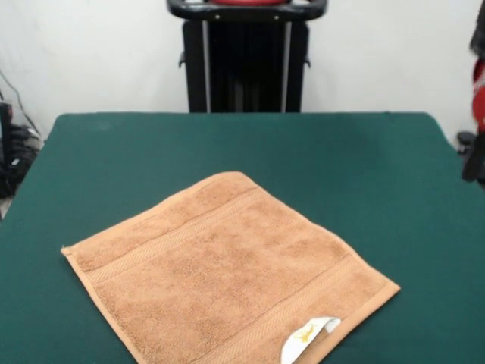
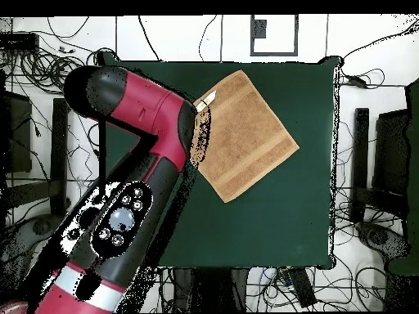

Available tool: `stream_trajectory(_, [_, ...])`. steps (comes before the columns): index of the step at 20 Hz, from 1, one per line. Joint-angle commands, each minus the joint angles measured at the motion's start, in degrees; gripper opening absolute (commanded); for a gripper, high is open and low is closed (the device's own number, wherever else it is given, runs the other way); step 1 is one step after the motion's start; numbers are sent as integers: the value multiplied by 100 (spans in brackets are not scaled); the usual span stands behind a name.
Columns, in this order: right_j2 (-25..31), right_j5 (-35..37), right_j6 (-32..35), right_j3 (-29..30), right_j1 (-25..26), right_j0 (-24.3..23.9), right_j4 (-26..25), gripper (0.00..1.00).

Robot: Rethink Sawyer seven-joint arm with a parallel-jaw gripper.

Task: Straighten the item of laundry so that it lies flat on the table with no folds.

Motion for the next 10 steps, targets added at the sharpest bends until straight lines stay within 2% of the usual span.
stream_trajectory(1, [1037,586,1478,584,-636,-41,288,0])
stream_trajectory(4, [1135,508,1100,892,-711,-144,182,0])
stream_trajectory(6, [1114,707,518,1083,-726,-376,-167,0])
stream_trajectory(7, [1176,923,87,1237,-817,-560,-339,0])
stream_trajectory(10, [1326,1609,-401,1278,-928,-912,-692,0])
